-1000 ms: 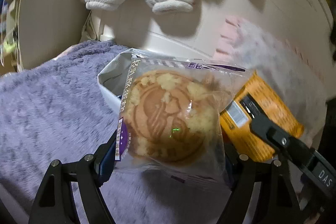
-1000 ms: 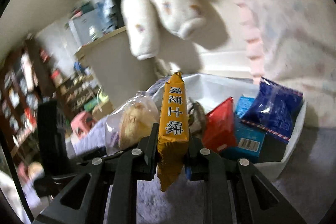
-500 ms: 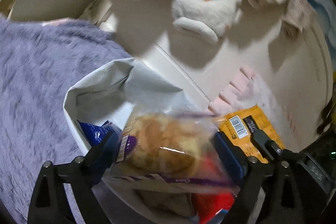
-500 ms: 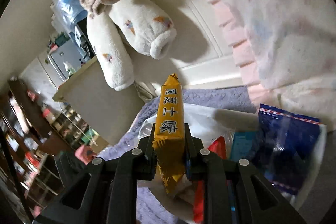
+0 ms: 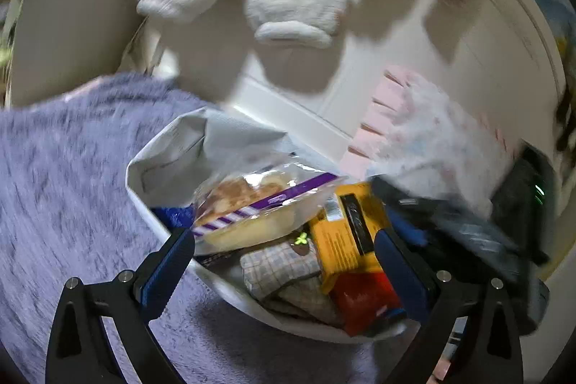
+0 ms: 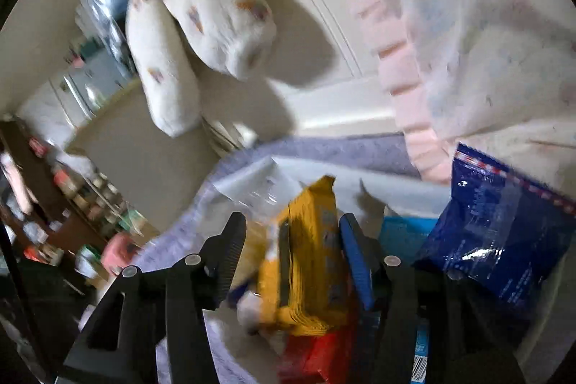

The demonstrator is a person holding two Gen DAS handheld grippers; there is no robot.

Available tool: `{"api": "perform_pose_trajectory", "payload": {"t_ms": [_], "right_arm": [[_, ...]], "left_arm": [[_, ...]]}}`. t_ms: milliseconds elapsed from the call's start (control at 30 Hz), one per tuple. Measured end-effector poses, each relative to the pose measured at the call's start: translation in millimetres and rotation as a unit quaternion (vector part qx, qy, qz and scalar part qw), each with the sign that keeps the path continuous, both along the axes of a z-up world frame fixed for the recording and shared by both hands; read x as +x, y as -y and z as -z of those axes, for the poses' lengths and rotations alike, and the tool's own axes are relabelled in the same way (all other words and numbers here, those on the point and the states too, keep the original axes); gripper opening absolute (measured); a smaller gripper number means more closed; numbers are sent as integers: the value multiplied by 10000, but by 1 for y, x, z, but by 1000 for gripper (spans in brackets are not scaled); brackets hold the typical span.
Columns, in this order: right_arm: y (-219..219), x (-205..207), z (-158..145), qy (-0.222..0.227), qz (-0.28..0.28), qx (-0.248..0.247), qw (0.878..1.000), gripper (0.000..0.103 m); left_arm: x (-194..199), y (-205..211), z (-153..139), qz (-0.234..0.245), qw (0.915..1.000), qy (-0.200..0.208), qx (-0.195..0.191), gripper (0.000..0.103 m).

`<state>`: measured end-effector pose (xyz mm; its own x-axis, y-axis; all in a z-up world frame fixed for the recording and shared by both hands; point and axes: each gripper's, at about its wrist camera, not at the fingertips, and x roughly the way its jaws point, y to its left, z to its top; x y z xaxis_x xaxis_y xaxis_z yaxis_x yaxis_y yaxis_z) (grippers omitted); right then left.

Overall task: Organize objects
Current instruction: 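Carry the bun and yellow package into the white basket and open both tools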

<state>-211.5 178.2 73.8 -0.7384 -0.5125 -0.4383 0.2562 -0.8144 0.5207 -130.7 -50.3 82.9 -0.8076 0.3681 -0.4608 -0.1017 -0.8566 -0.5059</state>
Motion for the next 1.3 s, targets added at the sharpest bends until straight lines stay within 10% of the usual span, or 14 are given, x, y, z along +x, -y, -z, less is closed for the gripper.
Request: {"api": "perform_pose_trajectory", "payload": {"t_ms": [200,367,433,567,700,900,1067,1133,1300], "right_arm": [[-16,19,-27,-376,-555,-801,9945,78],[36,-3,-15,698,-1342,433,9875,80],[56,-11,0,1048,-1673,723,9777,63],[60,-19,-1,701,-519,1465,9854,52],[52,-35,1,918,-306,1203,9880,52],[26,-10,0,126,-456,592,9971,53],[7,18,-27,-696,-493,204,9961,68],[8,25,-34,-784,-599,314,9946,68],[8,40,-45,-924,-693,529,9919,68]], "left_arm": [[0,16,5,-186,9996,-204,-3,101],[-2,-15,3,430,9966,-460,-531,101],[-1,-27,6,488,9950,-446,-751,96],[7,-32,-1,247,9921,-628,-1061,94],[13,-31,-7,240,9925,-752,-931,95],[31,-18,-14,-407,9898,-996,-936,95],[82,-10,-18,-1211,9647,-2185,-832,102],[85,-12,-15,-1602,9599,-2034,-1076,102],[60,0,-7,-844,9887,-1170,-400,101]]}}
